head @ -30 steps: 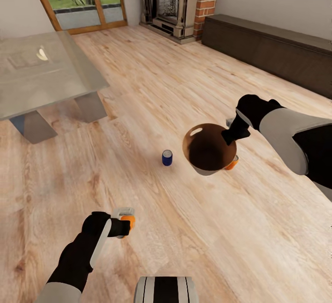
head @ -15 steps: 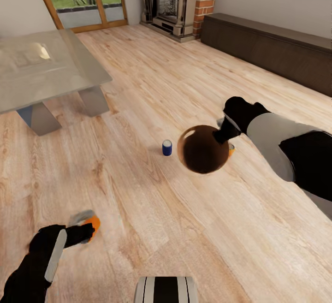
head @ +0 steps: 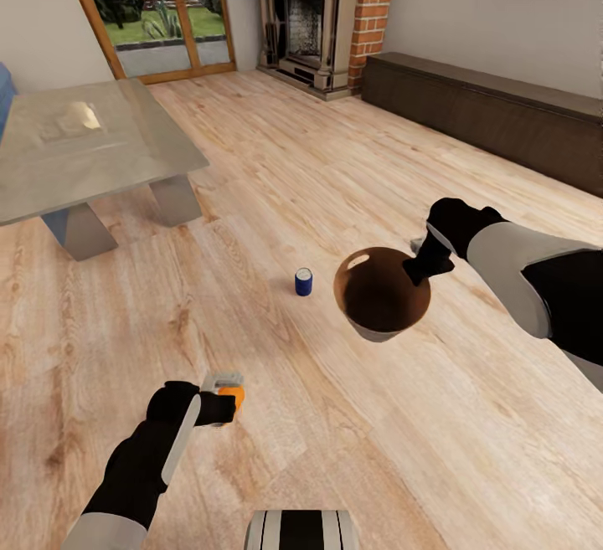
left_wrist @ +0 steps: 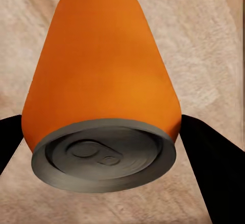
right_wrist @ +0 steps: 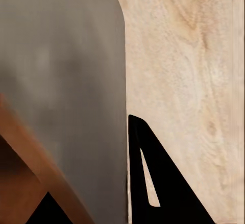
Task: Put the three can of soda from the living room inside the tash can in the kitchen.
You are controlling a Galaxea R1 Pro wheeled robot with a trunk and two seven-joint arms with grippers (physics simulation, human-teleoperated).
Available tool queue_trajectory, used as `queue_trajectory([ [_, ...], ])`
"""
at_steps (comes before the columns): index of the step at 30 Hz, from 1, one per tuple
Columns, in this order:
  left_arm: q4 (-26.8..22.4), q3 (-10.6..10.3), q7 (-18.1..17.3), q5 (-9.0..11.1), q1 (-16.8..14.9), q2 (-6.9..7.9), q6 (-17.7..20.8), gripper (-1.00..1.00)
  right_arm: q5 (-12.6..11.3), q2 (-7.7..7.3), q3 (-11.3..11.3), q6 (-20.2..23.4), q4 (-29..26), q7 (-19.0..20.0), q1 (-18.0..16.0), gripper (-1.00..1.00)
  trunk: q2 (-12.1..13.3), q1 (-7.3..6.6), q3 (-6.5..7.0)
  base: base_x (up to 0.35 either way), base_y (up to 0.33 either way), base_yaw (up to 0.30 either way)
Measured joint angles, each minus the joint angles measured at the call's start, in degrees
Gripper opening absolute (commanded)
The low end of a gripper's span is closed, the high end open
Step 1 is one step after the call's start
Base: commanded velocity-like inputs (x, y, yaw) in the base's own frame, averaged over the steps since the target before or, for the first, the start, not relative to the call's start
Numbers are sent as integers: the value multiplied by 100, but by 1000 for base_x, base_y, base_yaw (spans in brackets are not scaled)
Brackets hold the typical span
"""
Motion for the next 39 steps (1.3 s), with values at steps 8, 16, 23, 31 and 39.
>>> queue_trajectory([
  [8, -15, -2, -1, -16, -3, -1, 0, -100, -40, -22, -72, 9, -1, 9, 113, -100, 10, -21, 178, 0, 0, 0],
  [16, -16, -2, -1, -23, -3, -1, 0, -100, 103, -87, 156, -17, 3, -8, 156, -100, 59, -60, 351, 0, 0, 0],
  [23, -12, -6, -1, -19, -3, 9, 0, -100, 28, -89, 113, 1, -2, 1, 284, -100, 340, -213, 476, 0, 0, 0],
  [31, -14, -24, -14, -20, -3, 51, 0, -100, -20, -84, 105, 9, -4, 5, 645, -100, 661, -389, 619, 0, 0, 0],
  [39, -23, -20, -18, -48, -21, 71, 0, -100, 68, -85, 136, -12, -74, 2, 1152, -100, 982, -564, 763, 0, 0, 0],
])
